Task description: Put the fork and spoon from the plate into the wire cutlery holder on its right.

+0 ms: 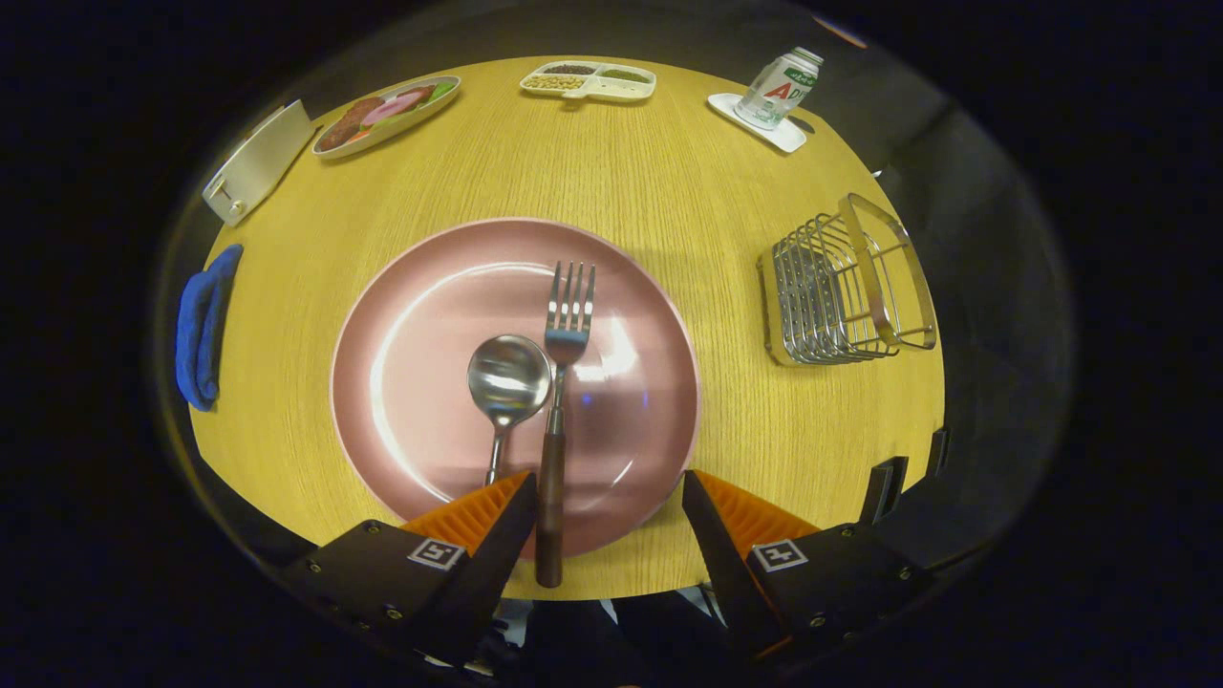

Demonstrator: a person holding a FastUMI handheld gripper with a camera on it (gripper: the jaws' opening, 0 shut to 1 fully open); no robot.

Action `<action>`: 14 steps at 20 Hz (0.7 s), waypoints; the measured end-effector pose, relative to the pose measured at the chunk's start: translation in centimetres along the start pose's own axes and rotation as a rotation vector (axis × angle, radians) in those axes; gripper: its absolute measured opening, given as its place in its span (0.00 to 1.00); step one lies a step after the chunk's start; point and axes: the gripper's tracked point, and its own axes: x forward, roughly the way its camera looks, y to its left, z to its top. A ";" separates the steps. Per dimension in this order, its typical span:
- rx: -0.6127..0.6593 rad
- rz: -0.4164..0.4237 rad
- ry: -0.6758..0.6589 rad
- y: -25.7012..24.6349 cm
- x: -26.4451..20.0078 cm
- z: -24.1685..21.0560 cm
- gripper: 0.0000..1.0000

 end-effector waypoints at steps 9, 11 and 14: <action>0.002 -0.024 0.055 -1.6 0.7 -0.7 0.41; 0.018 -0.009 0.069 -1.6 1.3 -0.5 0.28; -0.002 -0.003 0.085 -1.3 0.7 -0.8 0.23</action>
